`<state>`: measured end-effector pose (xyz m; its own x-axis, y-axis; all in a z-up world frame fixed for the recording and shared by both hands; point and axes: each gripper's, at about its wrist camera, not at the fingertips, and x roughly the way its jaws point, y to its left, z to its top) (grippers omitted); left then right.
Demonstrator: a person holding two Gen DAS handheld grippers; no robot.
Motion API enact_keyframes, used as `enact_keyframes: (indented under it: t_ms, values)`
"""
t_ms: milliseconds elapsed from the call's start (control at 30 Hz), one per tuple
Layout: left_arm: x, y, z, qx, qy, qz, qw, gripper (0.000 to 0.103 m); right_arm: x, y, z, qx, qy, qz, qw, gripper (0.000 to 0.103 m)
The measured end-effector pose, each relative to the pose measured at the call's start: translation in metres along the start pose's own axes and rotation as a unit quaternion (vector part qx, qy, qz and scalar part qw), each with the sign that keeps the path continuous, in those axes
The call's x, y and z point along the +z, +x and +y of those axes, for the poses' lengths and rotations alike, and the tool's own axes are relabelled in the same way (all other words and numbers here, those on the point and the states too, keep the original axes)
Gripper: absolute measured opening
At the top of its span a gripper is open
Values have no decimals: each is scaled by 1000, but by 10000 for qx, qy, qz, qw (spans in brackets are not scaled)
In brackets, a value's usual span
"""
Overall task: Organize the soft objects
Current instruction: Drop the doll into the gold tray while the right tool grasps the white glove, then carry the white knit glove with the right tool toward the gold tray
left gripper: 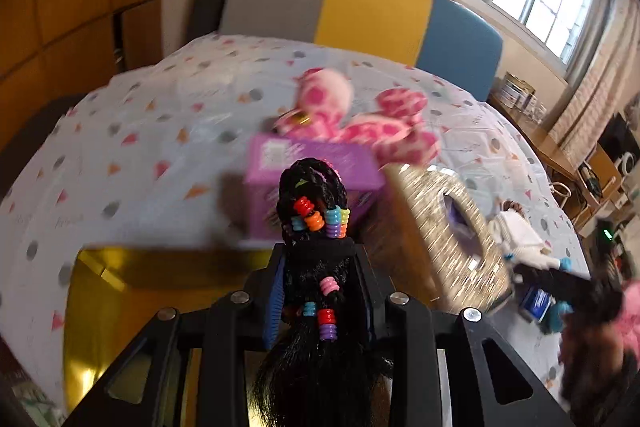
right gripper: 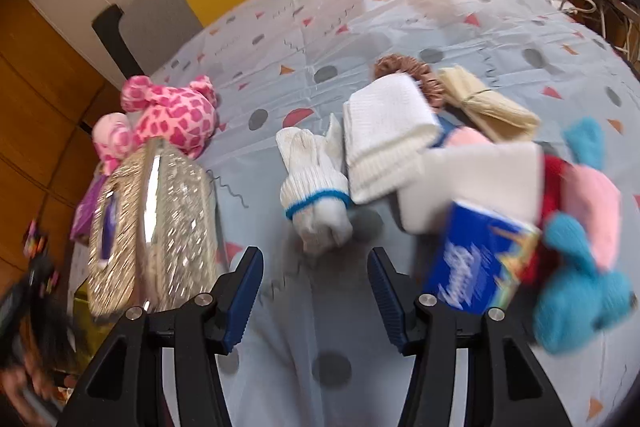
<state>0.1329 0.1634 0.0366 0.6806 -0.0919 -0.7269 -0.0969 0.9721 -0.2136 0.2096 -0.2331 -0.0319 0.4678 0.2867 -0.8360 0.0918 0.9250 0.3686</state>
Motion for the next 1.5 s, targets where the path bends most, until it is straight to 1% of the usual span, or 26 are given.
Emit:
enact_keyframes:
  t_ms: [67, 167, 233, 267, 333, 433, 533, 567, 633, 700, 867, 900, 967, 1000, 1033, 1100, 1133, 1200, 1267, 1367, 1400, 1467, 1500]
  values:
    - [-18, -12, 21, 106, -95, -5, 9999, 31, 10, 19, 1, -116, 6, 151, 9998, 55]
    - [-42, -24, 46, 301, -162, 58, 9994, 31, 19, 44, 1, -434, 37, 234, 9988, 55]
    - [-57, -27, 64, 421, -266, 146, 9987, 31, 23, 55, 0, -493, 24, 330, 9982, 54]
    - [-62, -26, 73, 462, -345, 214, 9981, 31, 23, 59, 2, -489, -41, 325, 9983, 41]
    - [-71, -22, 85, 537, -475, 349, 9968, 31, 21, 62, 4, -631, -184, 287, 9974, 39]
    - [-83, -11, 103, 619, -748, 560, 9937, 31, 15, 60, 5, -620, -356, 336, 9969, 36]
    - [-82, 0, 107, 612, -956, 663, 9913, 31, 4, 51, -1, -648, -477, 422, 9959, 36]
    - [-77, 4, 104, 684, -983, 653, 9907, 31, 2, 50, -4, -625, -465, 436, 9960, 36]
    - [-71, 7, 101, 784, -887, 604, 9911, 32, 1, 52, -13, -513, -337, 538, 9967, 36]
    - [-67, 14, 103, 914, -847, 630, 9902, 32, 1, 52, -15, -455, -392, 588, 9965, 35]
    - [-57, 30, 112, 1179, -805, 742, 9870, 36, -2, 55, -7, -749, -676, 585, 9932, 34]
    - [-56, 30, 113, 1228, -781, 719, 9867, 37, -3, 54, -6, -712, -758, 561, 9930, 34]
    - [-56, 28, 114, 1429, -717, 619, 9852, 49, -5, 53, -5, -789, -883, 539, 9915, 33]
    - [-56, 26, 114, 1478, -729, 564, 9847, 53, -6, 53, -4, -824, -938, 530, 9908, 33]
    - [-57, 23, 116, 1525, -759, 517, 9840, 58, -7, 55, -3, -847, -975, 518, 9903, 33]
    - [-58, 13, 115, 1589, -807, 434, 9830, 59, -8, 55, 0, -934, -1074, 494, 9886, 33]
    - [-59, 5, 113, 1555, -811, 335, 9839, 59, -8, 56, 1, -973, -1107, 487, 9879, 33]
    - [-62, -14, 104, 1589, -705, 87, 9847, 63, -8, 56, 3, -1049, -1129, 496, 9868, 33]
    - [-65, -29, 96, 1595, -614, -101, 9852, 75, -8, 55, 3, -1093, -1134, 502, 9862, 33]
    - [-74, -55, 82, 1542, -559, -449, 9854, 82, -4, 60, 7, -1134, -1088, 531, 9861, 33]
    - [-75, -59, 79, 1540, -533, -487, 9854, 83, -6, 57, 5, -1138, -1064, 540, 9863, 33]
    - [-81, -66, 70, 1513, -449, -534, 9860, 89, -2, 60, 6, -1164, -1016, 568, 9864, 33]
    - [-83, -69, 67, 1474, -432, -562, 9865, 91, 0, 62, 7, -1176, -986, 571, 9865, 33]
